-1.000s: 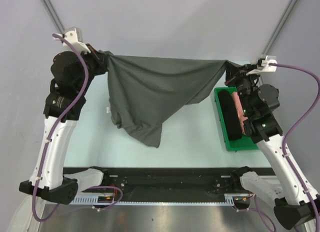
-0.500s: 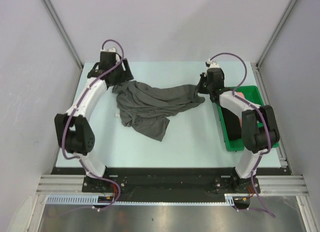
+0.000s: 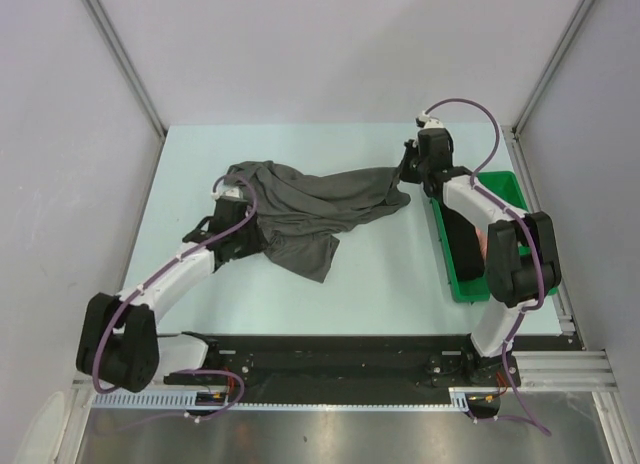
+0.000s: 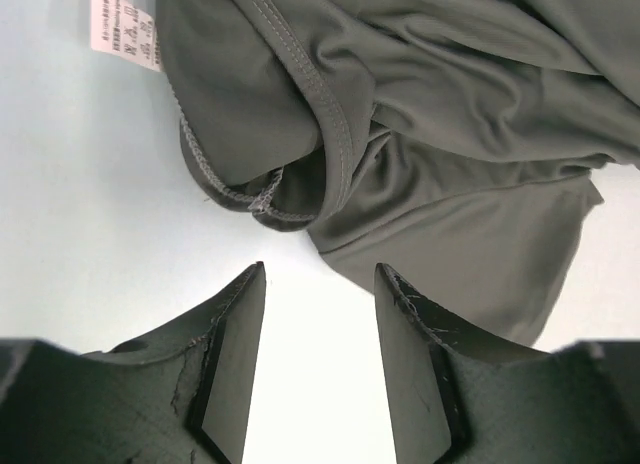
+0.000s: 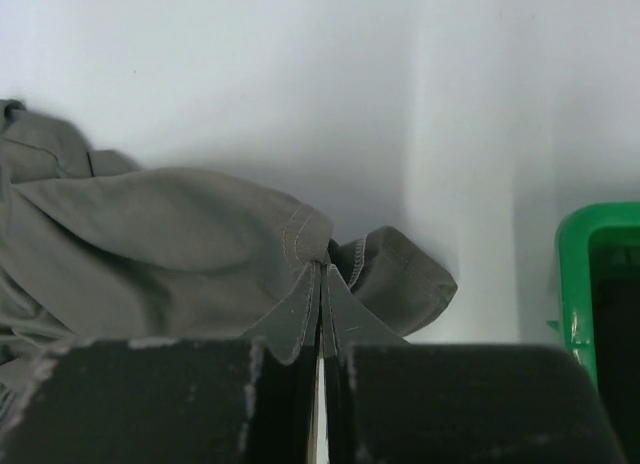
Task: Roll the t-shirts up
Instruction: Flatten out the T-shirt at the center of the board.
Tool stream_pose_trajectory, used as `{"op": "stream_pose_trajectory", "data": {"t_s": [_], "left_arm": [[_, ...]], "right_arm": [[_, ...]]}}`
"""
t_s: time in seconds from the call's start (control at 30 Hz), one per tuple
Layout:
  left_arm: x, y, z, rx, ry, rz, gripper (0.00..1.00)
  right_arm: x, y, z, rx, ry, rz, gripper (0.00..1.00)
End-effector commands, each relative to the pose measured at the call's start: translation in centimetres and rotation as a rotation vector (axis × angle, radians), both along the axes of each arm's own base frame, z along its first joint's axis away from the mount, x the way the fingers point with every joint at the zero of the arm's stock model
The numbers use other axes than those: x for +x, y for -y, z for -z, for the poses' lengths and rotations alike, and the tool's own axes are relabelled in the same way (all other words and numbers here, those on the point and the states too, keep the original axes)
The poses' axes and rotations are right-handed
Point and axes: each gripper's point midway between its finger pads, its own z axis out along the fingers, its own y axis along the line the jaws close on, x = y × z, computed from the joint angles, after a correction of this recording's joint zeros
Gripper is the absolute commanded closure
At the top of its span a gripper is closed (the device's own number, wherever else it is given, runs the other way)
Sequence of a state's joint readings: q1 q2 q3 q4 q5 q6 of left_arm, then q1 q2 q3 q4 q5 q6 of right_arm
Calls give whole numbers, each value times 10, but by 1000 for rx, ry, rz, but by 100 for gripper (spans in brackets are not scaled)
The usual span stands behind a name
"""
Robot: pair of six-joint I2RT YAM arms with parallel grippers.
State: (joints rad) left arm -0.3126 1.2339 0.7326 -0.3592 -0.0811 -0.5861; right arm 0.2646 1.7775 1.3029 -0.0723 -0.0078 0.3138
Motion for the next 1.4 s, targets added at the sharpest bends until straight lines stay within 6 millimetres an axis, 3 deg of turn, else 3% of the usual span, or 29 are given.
{"op": "stream_pose_trajectory", "data": {"t_s": [0.0,0.33,0.43,0.53,0.57,0.6,0.73,0.87,1.07,1.27,1.3,1.33,1.37], "left_arm": [[26,11,0,-11,65,-26,48],[43,10,24,44,18,-45,56],[41,10,28,42,5,-43,64],[40,7,26,56,6,-51,82],[40,2,21,76,18,-68,95],[41,-1,15,87,28,-76,99],[27,-32,-14,199,49,-156,100],[14,-71,-59,249,134,-258,100],[7,-104,-88,260,180,-315,100],[30,-117,-89,246,145,-315,100],[36,-120,-90,246,153,-322,100],[42,-127,-82,249,127,-327,100],[52,-132,-88,247,136,-343,100]], "right_arm": [[-5,-1,-28,15,32,7,100],[-7,1,-33,19,42,9,100],[-6,2,-36,20,49,12,100],[-6,3,-41,20,60,12,100],[-6,4,-43,21,65,13,100],[-6,8,-44,8,68,34,100],[-13,18,-64,-24,102,54,100],[-26,42,-83,-91,120,120,100],[-33,58,-118,-103,202,155,100],[-2,50,-106,-64,227,114,100],[8,49,-88,-60,194,111,100],[15,49,-78,-39,177,97,100],[23,48,-75,-18,184,92,100]]}}
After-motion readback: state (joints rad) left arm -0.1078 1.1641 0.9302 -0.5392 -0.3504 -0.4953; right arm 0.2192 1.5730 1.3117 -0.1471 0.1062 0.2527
